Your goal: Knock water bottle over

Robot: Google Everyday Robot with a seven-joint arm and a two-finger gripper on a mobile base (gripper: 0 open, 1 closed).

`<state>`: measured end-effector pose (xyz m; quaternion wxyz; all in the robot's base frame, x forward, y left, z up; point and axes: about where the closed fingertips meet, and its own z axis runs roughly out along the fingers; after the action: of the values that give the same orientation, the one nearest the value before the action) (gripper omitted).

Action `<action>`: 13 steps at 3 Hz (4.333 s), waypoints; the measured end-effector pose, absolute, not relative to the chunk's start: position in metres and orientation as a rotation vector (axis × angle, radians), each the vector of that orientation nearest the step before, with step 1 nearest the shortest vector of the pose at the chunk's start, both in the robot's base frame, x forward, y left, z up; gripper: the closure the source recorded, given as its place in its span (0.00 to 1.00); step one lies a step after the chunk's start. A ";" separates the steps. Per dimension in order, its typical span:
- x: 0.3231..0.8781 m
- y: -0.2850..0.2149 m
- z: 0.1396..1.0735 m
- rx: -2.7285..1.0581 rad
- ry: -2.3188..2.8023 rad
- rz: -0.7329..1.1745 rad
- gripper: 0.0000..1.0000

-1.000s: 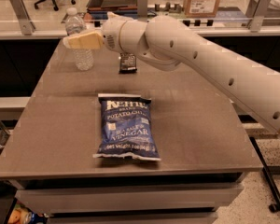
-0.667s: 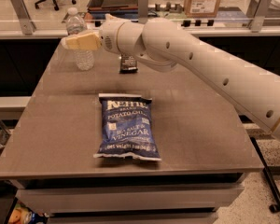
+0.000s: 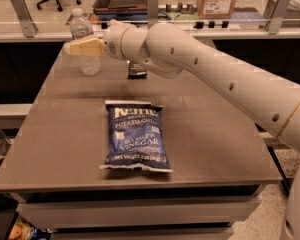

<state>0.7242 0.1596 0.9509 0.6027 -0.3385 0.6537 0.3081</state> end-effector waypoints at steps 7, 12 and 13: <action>0.751 0.196 0.922 -0.813 1.538 0.735 0.87; 0.746 0.179 0.926 -0.946 1.706 0.603 1.00; 0.742 0.173 0.924 -1.013 1.779 0.526 1.00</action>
Offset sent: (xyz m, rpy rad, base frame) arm 0.0347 0.0237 -0.0343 -0.0420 0.0388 0.0064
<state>0.7416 0.1730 0.9236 0.4918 -0.4173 0.7328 0.2167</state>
